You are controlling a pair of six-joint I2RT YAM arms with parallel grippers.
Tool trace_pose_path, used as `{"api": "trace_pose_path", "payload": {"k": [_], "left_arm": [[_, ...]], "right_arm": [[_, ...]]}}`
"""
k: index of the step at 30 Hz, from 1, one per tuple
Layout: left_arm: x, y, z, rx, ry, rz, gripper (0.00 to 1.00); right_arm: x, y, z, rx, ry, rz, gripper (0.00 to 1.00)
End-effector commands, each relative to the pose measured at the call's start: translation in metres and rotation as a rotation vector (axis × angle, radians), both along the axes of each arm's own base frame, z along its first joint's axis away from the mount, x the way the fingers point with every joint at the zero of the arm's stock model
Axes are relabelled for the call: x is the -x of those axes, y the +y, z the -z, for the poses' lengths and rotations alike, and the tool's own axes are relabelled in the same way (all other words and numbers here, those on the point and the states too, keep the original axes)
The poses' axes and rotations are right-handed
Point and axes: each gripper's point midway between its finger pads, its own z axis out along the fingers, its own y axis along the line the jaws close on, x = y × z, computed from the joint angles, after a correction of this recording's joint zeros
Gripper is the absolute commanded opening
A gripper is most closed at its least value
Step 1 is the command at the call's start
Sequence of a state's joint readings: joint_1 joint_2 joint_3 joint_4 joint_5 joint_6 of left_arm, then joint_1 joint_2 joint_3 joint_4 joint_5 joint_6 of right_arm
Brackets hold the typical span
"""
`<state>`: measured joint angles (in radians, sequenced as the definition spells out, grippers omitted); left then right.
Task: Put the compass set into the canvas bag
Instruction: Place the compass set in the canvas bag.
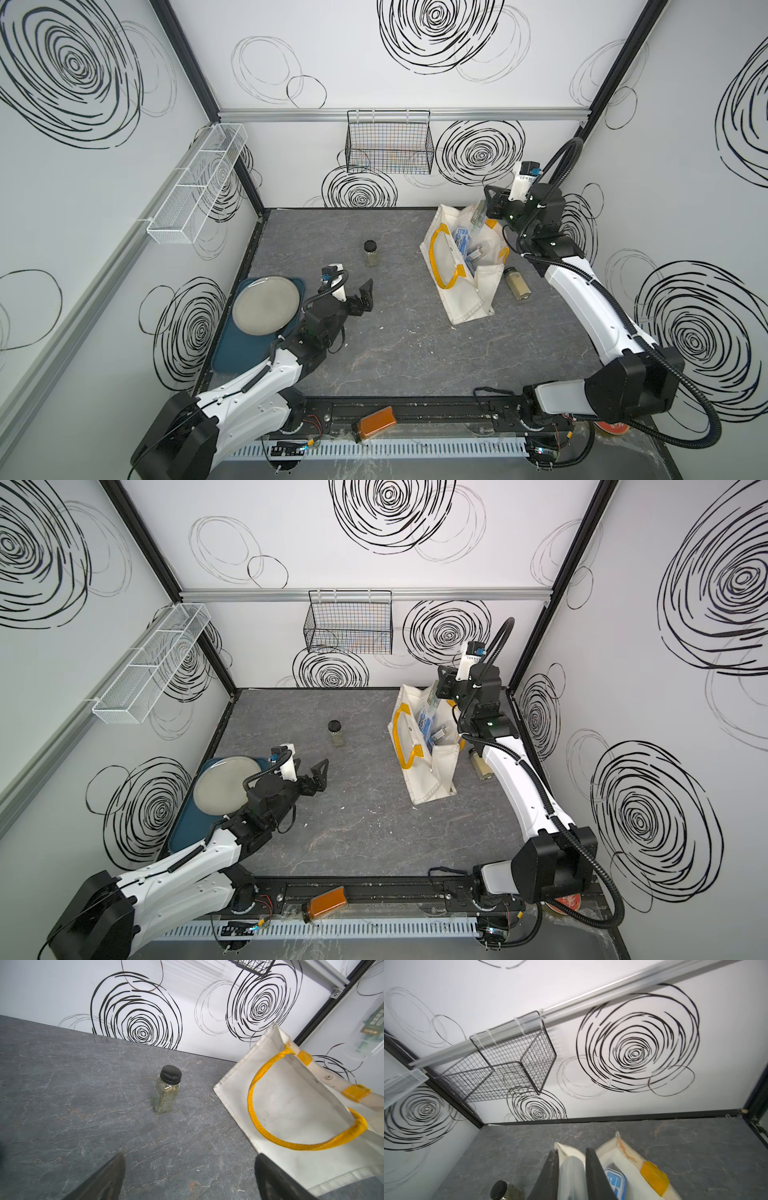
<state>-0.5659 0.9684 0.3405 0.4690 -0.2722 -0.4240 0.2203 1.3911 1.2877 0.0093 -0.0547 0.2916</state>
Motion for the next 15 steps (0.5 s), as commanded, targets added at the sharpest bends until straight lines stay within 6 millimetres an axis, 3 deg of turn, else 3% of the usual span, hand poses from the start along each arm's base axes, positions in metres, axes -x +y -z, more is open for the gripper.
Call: {"api": "trace_pose_path", "payload": {"k": [1,5,8,12,15], "left_arm": [[-0.002,0.013,0.002,0.005,0.006,-0.064,0.99],[-0.003,0.026,0.007,-0.02,0.031,-0.131,0.99],[-0.001,0.035,0.01,-0.032,0.04,-0.163,0.99],[0.001,0.048,0.011,-0.055,0.045,-0.209,0.99],[0.002,0.06,0.012,-0.066,0.044,-0.249,0.99]], "right_arm": [[-0.01,-0.01,0.068,0.084,0.147,0.065,0.11],[-0.018,-0.009,0.119,0.105,0.257,0.07,0.11],[-0.02,-0.003,0.142,0.1,0.305,0.045,0.12],[-0.02,0.008,0.154,0.087,0.348,-0.011,0.21],[-0.018,0.012,0.142,0.071,0.325,-0.036,0.3]]}}
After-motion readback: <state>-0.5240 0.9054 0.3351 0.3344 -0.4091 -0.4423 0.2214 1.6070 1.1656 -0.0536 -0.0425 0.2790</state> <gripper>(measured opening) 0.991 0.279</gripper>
